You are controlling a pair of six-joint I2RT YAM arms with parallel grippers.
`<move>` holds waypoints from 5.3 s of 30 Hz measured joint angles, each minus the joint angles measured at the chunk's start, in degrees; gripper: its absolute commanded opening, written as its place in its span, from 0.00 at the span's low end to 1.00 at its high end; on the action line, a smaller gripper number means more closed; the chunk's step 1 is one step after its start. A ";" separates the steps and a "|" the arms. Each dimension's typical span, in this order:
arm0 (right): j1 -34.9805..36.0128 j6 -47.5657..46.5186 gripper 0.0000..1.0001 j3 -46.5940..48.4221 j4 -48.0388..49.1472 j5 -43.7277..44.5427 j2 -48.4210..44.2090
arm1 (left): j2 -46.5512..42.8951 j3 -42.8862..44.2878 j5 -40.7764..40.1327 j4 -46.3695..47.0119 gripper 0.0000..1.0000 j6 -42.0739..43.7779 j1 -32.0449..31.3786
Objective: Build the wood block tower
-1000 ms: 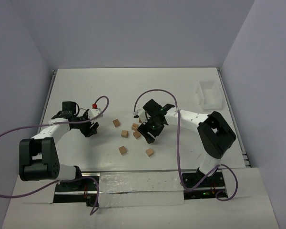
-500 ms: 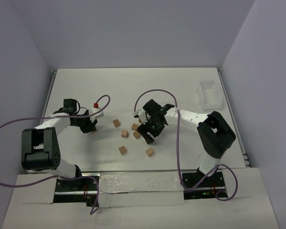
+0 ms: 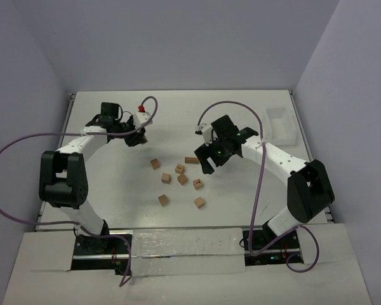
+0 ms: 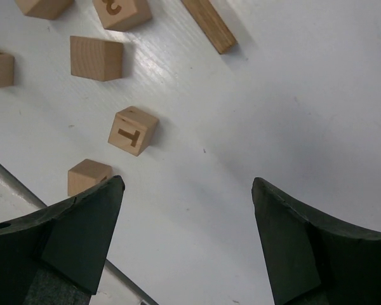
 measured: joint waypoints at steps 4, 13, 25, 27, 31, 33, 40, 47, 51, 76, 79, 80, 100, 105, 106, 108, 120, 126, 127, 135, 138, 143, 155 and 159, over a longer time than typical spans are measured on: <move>-2.78 0.02 0.90 0.00 -0.16 -0.48 -1.67 | 5.70 4.11 -0.02 2.19 0.03 -2.38 -5.71; -7.08 0.09 0.88 -0.46 -0.40 -1.04 -2.64 | 12.63 6.32 -1.03 2.62 0.04 -3.77 -12.94; -7.75 0.44 0.80 -0.46 -0.04 -1.11 -2.64 | 13.28 6.95 -2.86 -0.43 0.07 1.00 -18.21; -8.65 0.68 0.80 -0.46 -0.03 -1.70 -2.61 | 13.29 6.95 -3.41 -1.28 0.07 2.27 -18.77; -11.98 1.34 0.79 -0.46 -0.01 -2.94 -2.61 | 13.29 6.95 -4.17 -2.34 0.09 4.19 -20.42; -13.38 1.49 0.79 -0.46 -0.01 -3.39 -2.61 | 13.31 6.95 -4.16 -2.98 0.10 4.69 -21.00; -14.15 1.46 0.80 -0.46 -0.03 -4.53 -2.61 | 14.25 7.10 -4.25 -4.64 0.24 5.76 -21.18; -14.15 1.43 0.80 -0.46 -0.07 -5.16 -2.60 | 14.27 7.36 -4.61 -5.46 0.47 6.63 -21.52; -14.15 1.42 0.80 -0.46 -0.07 -5.21 -2.59 | 14.27 7.37 -4.89 -5.58 0.53 6.67 -21.70; -14.15 1.48 0.80 2.34 -0.67 -5.41 -1.87 | -10.60 2.68 -11.60 -6.23 0.63 -8.09 -13.05; -14.15 1.52 0.81 2.34 -0.65 -5.39 -1.57 | -10.42 -3.54 -14.34 -6.54 0.64 -12.15 -13.11; -14.15 1.53 0.81 2.34 -0.64 -5.35 -1.47 | -10.29 -5.02 -15.01 -6.75 0.64 -13.25 -13.11; -14.15 1.68 0.81 2.34 -0.59 -5.01 -0.15 | -0.71 -7.96 -15.86 -5.27 0.64 -15.19 -13.97; -14.15 1.68 0.81 2.34 -0.60 -4.98 -0.02 | 0.15 -7.91 -15.86 -4.44 0.61 -14.16 -14.86; -14.15 1.67 0.81 2.34 -0.60 -4.97 0.02 | 0.19 -7.86 -15.86 -4.24 0.61 -13.88 -14.95; -14.15 1.66 0.81 2.34 -0.60 -4.98 0.13 | 0.38 -7.77 -15.75 -3.79 0.56 -13.04 -15.01; -14.15 1.36 0.81 2.34 -0.60 -4.99 0.55 | 3.17 -5.45 -14.04 -3.21 0.24 -7.01 -15.05; -14.15 1.08 0.81 2.34 -0.60 -4.99 0.59 | 4.99 -3.10 -13.01 -4.26 0.21 -3.06 -15.03; -14.15 1.02 0.81 2.34 -0.60 -5.00 0.60 | 5.38 -2.53 -12.79 -4.65 0.22 -2.18 -15.03; -14.15 0.82 0.81 2.34 -0.57 -5.03 0.60 | 8.42 2.50 -10.88 -9.26 0.20 6.63 -15.03; -14.15 0.72 0.80 2.34 -0.57 -5.04 0.60 | 10.04 4.84 -10.48 -11.10 0.20 9.31 -15.03; -14.15 0.32 0.81 2.34 -0.55 -5.06 0.60 | 11.74 6.90 -9.64 -13.52 0.21 13.18 -15.03; -14.15 -0.07 0.80 2.32 -0.55 -5.32 0.64 | 11.87 7.10 -9.00 -15.03 0.32 14.90 -16.07; -14.15 -0.07 0.80 2.32 -0.55 -5.32 0.66 | 11.87 7.10 -9.32 -14.83 0.33 14.28 -16.87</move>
